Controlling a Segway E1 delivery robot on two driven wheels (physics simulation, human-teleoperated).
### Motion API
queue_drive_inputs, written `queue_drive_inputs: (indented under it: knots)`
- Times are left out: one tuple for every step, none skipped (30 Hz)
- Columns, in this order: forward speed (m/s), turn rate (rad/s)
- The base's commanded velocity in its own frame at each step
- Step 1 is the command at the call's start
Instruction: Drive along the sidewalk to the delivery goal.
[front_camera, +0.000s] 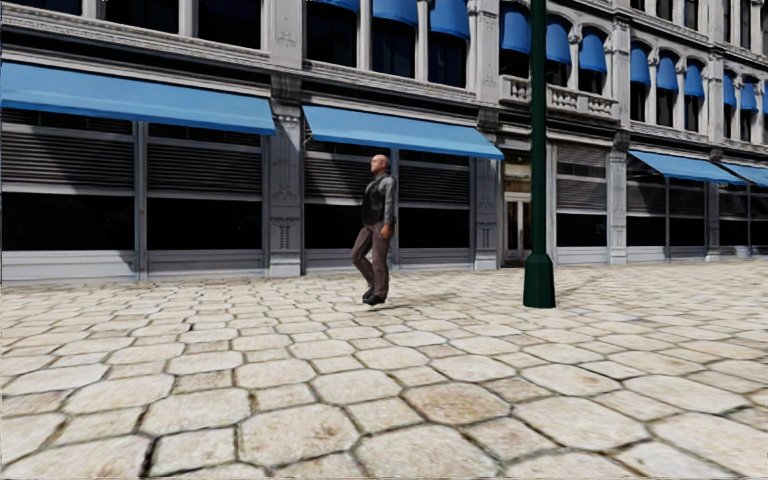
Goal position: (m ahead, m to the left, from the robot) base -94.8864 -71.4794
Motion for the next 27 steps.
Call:
queue_drive_inputs:
  knots:
    - [2.00,-0.79]
    - [2.00,-0.79]
    - [2.00,-0.79]
    - [2.00,-0.79]
    - [2.00,-0.79]
    - [2.00,-0.80]
    - [2.00,-0.82]
    - [2.00,-0.82]
    - [2.00,-0.87]
    - [2.00,-0.89]
    - [2.00,-0.89]
    - [2.00,-0.89]
    - [2.00,-0.89]
    - [2.00,-0.89]
    - [2.00,-0.89]
    - [2.00,-0.89]
    - [2.00,-0.89]
    - [2.00,-0.89]
    - [2.00,-0.89]
    - [2.00,-0.89]
    - [2.00,-0.89]
    - [2.00,-0.89]
    - [2.00,-0.89]
    - [2.00,-0.89]
    - [2.00,-0.89]
    - [2.00,-0.89]
    - [2.00,-0.89]
